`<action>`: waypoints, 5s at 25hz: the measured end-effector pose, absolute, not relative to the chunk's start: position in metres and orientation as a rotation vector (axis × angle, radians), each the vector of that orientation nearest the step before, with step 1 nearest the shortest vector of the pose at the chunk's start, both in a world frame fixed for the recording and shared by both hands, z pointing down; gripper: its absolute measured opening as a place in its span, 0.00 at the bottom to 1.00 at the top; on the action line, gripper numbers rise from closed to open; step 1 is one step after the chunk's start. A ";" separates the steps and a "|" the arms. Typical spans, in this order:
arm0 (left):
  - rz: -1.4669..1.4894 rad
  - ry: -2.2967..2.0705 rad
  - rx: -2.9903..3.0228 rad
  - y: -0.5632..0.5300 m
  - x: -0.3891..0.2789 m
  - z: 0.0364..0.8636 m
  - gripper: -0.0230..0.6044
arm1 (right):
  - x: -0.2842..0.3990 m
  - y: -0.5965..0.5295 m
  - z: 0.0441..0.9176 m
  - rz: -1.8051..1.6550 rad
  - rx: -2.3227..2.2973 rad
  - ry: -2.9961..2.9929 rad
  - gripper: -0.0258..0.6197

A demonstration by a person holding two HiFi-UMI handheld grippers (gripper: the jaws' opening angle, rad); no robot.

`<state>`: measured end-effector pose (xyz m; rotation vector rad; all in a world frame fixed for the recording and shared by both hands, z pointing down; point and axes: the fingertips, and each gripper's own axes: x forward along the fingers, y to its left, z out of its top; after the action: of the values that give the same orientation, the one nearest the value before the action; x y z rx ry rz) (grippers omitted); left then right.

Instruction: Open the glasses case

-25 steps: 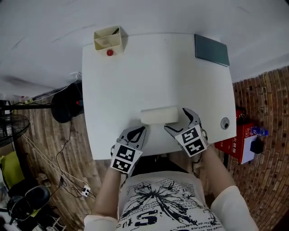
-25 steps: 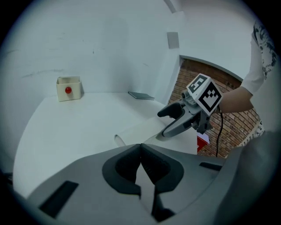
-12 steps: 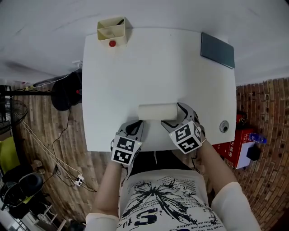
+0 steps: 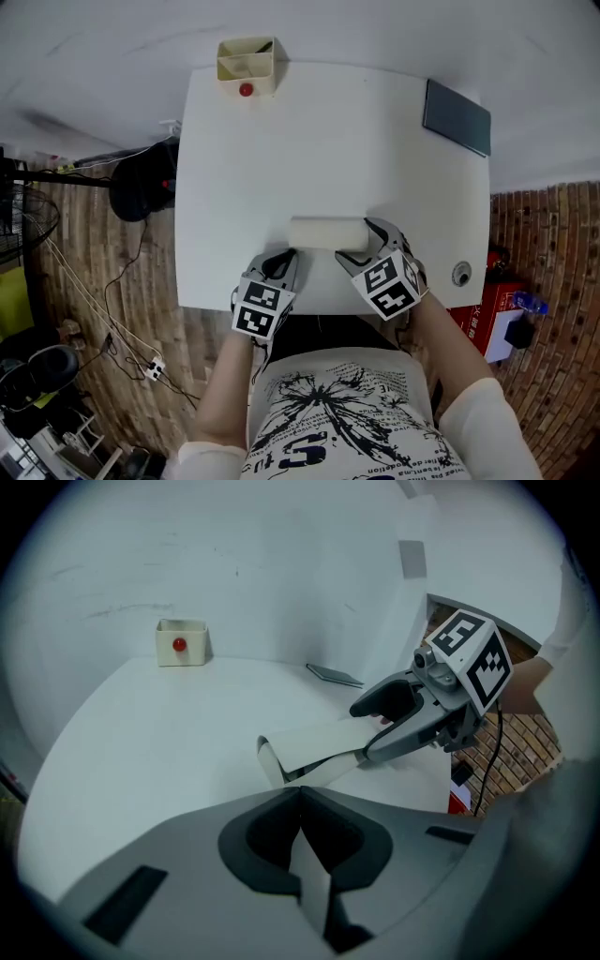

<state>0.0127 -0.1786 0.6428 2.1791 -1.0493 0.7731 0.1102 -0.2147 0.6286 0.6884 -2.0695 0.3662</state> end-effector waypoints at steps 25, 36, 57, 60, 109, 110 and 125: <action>0.761 -1.032 2.145 -0.179 0.017 0.638 0.06 | 0.136 -0.279 0.603 0.390 0.818 -2.117 0.18; 0.767 -1.028 2.116 -0.185 0.018 0.641 0.06 | 0.136 -0.307 0.618 0.402 0.839 -2.082 0.21; 0.844 -1.034 2.091 -0.199 0.019 0.645 0.06 | 0.143 -0.326 0.632 0.506 0.972 -2.056 0.37; 0.828 -1.051 2.100 -0.202 0.016 0.639 0.06 | 0.143 -0.320 0.617 0.497 0.993 -2.088 0.38; 0.167 -1.506 2.760 -0.201 0.015 0.299 0.06 | 0.181 -0.214 0.337 -0.055 1.393 -2.638 0.06; 0.185 -1.505 2.753 -0.201 0.015 0.301 0.06 | 0.180 -0.213 0.338 -0.062 1.377 -2.637 0.06; 0.317 -1.503 2.718 -0.181 0.012 0.314 0.06 | 0.175 -0.195 0.337 -0.064 1.349 -2.665 0.06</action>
<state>0.0122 -0.1811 0.3144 2.7184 -1.5031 0.3172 0.1753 -0.1952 0.3372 1.3485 -2.6655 -0.0639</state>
